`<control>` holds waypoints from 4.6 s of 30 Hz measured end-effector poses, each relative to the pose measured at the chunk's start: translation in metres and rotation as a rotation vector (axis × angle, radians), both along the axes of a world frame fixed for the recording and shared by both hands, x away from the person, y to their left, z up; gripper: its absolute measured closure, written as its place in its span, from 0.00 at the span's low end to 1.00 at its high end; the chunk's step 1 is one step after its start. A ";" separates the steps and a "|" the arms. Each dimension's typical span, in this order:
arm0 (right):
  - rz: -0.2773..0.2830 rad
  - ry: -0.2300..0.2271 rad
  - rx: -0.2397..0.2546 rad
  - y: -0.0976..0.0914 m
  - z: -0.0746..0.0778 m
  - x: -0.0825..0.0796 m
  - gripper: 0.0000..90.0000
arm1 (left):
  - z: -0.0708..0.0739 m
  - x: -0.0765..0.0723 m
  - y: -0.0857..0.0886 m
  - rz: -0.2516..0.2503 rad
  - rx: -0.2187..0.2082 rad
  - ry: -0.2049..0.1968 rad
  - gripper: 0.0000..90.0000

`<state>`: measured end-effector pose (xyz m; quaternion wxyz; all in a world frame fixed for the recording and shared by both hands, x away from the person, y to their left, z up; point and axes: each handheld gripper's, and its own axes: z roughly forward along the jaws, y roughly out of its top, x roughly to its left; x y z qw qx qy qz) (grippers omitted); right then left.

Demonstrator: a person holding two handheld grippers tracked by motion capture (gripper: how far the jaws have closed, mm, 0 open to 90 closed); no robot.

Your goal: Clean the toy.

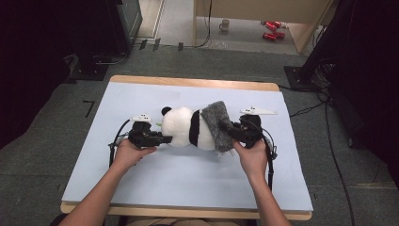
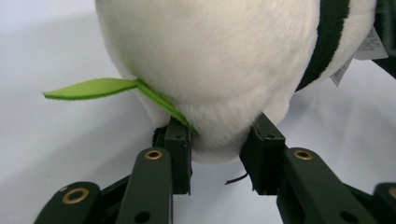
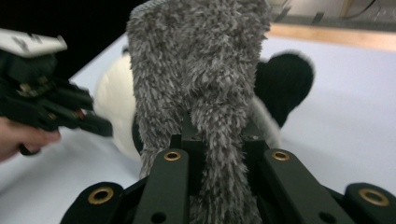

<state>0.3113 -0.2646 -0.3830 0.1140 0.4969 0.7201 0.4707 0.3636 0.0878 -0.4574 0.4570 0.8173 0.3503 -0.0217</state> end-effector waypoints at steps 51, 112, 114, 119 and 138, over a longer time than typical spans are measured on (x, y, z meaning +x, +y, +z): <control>0.094 -0.012 0.052 0.050 -0.005 0.010 0.87 | -0.015 -0.002 -0.017 0.015 0.027 -0.043 0.90; -0.094 0.015 -0.044 -0.017 -0.019 0.028 0.87 | -0.009 0.001 0.002 0.044 -0.010 -0.004 1.00; -0.109 0.028 -0.043 -0.025 -0.020 0.029 0.87 | -0.010 0.001 0.002 0.043 -0.008 -0.005 1.00; -0.096 0.042 -0.018 -0.025 -0.023 0.030 0.87 | -0.010 0.001 0.002 0.045 -0.005 0.001 1.00; 0.128 -0.012 -0.002 0.066 -0.011 0.020 0.87 | -0.009 -0.004 -0.003 0.084 -0.010 -0.018 1.00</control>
